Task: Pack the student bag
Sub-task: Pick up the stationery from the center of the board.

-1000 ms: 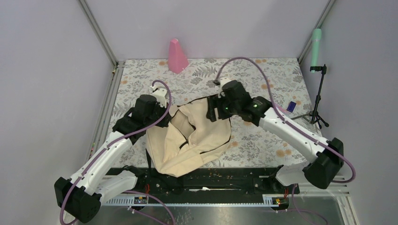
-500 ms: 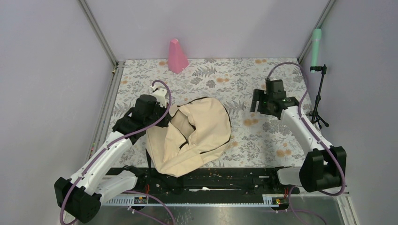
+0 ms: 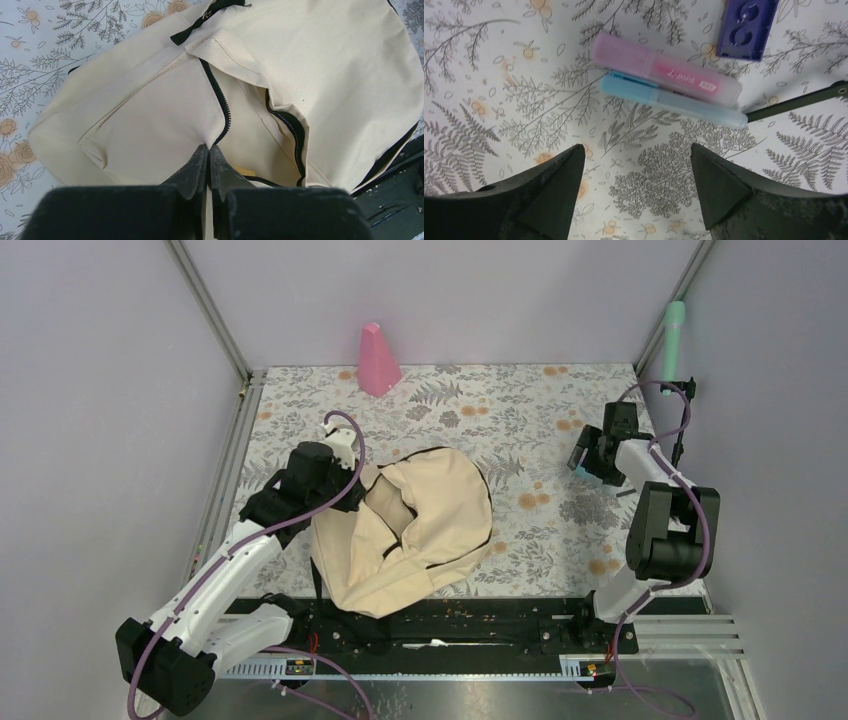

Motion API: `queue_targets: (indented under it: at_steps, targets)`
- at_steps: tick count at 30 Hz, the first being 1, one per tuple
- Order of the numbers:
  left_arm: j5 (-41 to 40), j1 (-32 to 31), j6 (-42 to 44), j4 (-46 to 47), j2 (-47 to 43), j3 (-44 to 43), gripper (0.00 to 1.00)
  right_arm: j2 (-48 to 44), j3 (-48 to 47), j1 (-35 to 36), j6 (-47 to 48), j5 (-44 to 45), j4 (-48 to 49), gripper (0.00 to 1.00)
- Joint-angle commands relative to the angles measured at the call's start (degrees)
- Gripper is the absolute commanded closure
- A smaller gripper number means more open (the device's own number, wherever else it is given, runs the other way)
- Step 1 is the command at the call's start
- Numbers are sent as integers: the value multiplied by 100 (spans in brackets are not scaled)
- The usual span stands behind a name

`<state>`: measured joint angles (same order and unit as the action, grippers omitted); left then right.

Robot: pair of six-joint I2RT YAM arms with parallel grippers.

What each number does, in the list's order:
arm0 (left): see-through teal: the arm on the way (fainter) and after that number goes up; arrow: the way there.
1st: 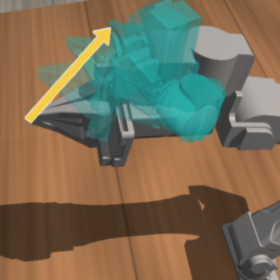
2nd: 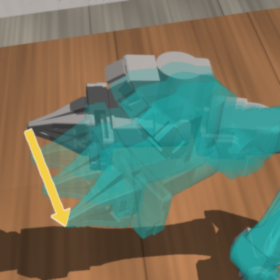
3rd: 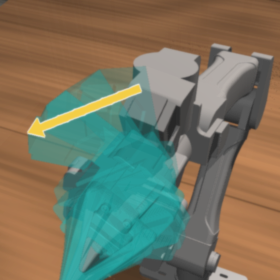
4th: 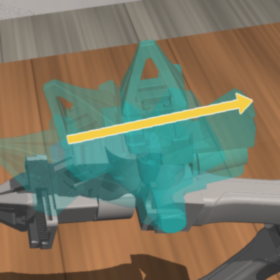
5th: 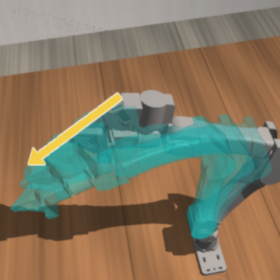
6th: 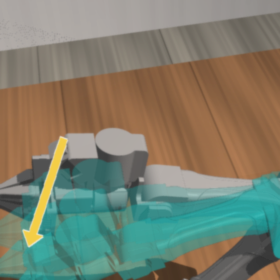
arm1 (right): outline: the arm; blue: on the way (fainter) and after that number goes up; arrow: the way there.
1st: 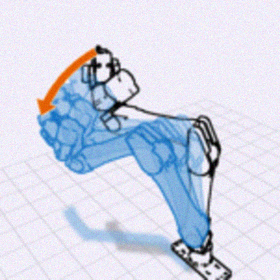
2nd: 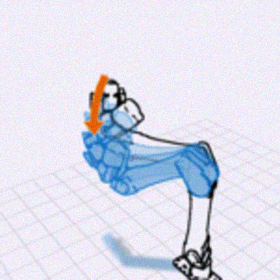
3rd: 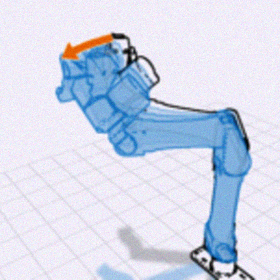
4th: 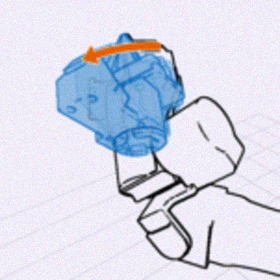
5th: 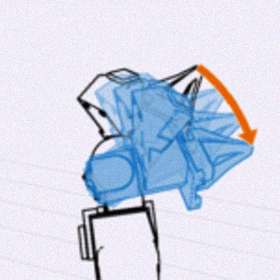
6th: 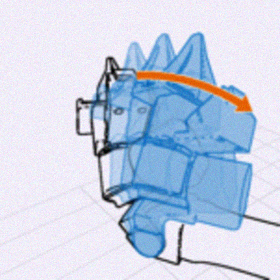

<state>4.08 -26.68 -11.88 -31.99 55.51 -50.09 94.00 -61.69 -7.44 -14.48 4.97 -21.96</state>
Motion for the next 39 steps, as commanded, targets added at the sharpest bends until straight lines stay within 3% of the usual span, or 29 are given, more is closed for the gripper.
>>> queue_targets:
  at_steps: [1,9,30,39]
  targets:
    - [83,57,2,396,-130,-91,100,232,-528,-185,127,201,223,16]
    - [86,57,-14,404,-179,-90,100,902,-781,-372,31,-22,34,15]
    - [114,57,-16,404,-277,-80,100,912,-767,-372,86,-1082,-672,16]
    - [106,64,-16,404,-294,-74,100,683,-915,-380,156,-596,-635,15]
